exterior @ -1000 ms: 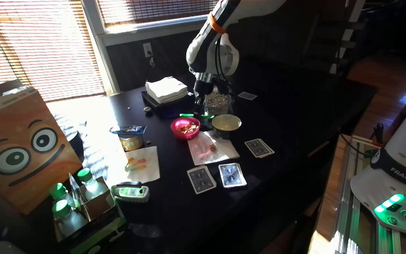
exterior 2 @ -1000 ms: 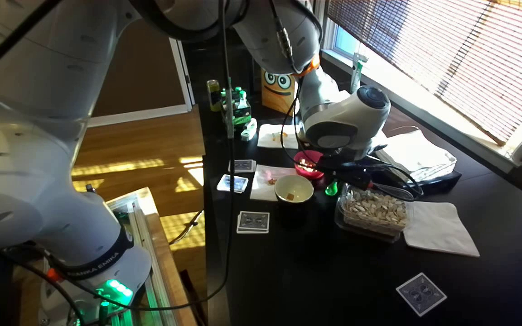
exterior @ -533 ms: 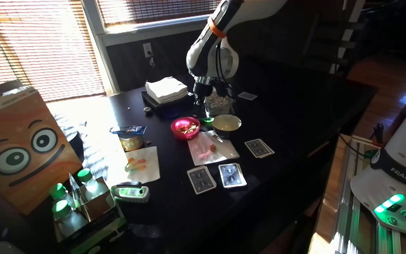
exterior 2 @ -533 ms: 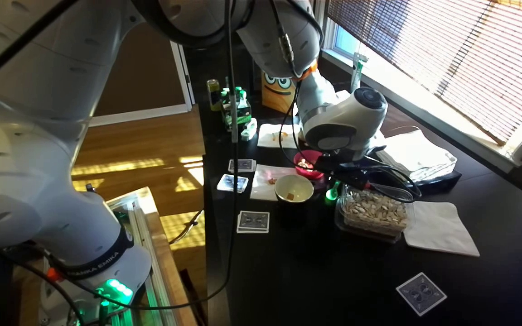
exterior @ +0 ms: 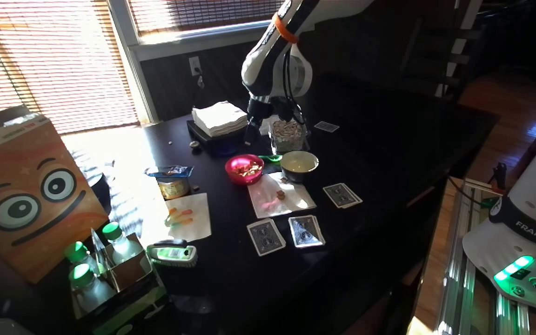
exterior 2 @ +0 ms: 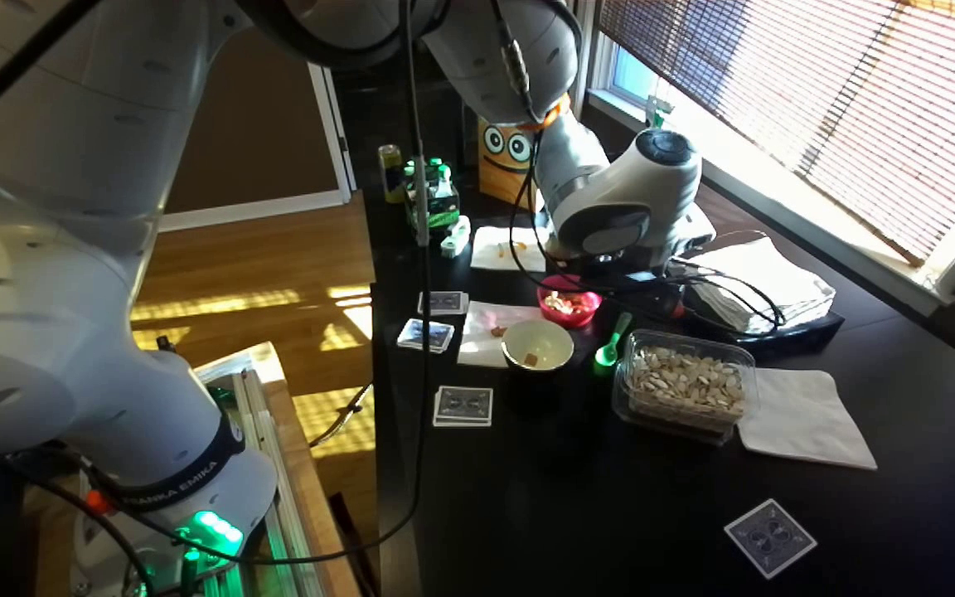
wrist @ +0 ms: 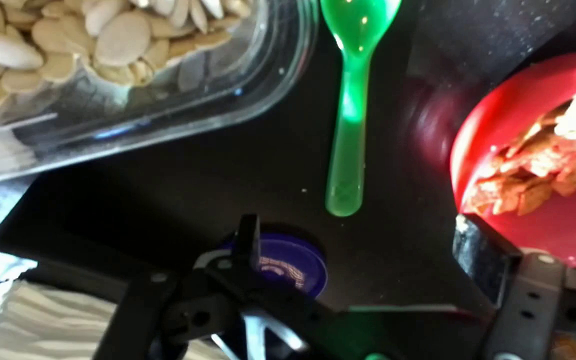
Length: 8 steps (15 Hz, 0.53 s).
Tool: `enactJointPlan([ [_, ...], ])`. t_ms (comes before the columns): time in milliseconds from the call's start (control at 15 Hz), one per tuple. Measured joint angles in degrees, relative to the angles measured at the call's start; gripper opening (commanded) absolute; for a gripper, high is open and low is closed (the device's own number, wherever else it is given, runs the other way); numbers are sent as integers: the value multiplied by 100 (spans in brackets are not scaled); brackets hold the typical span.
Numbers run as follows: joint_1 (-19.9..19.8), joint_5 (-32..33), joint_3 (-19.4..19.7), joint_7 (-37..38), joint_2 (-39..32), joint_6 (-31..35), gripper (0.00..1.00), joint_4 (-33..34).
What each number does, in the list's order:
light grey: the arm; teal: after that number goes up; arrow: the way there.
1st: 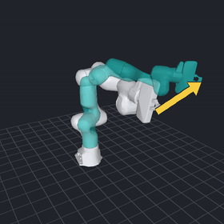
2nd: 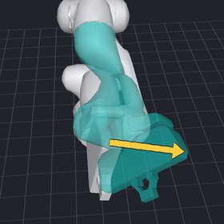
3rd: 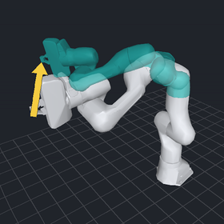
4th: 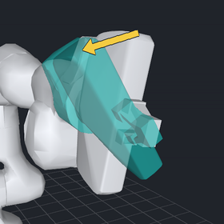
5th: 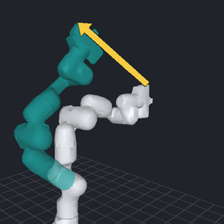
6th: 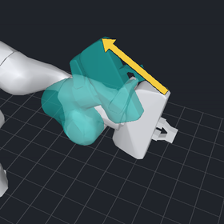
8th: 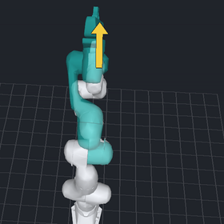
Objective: Use the green spoon to take out some of the contents in the pink bowl and put them in the white bowl.
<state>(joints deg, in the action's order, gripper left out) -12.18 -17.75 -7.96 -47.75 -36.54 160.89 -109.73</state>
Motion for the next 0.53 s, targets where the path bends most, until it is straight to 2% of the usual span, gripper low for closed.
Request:
enactJointPlan([
  [267, -1, 101, -72, 286, 256, 186, 100, -42],
  [533, 204, 474, 212, 1341, 671, -47, 100, -236],
])
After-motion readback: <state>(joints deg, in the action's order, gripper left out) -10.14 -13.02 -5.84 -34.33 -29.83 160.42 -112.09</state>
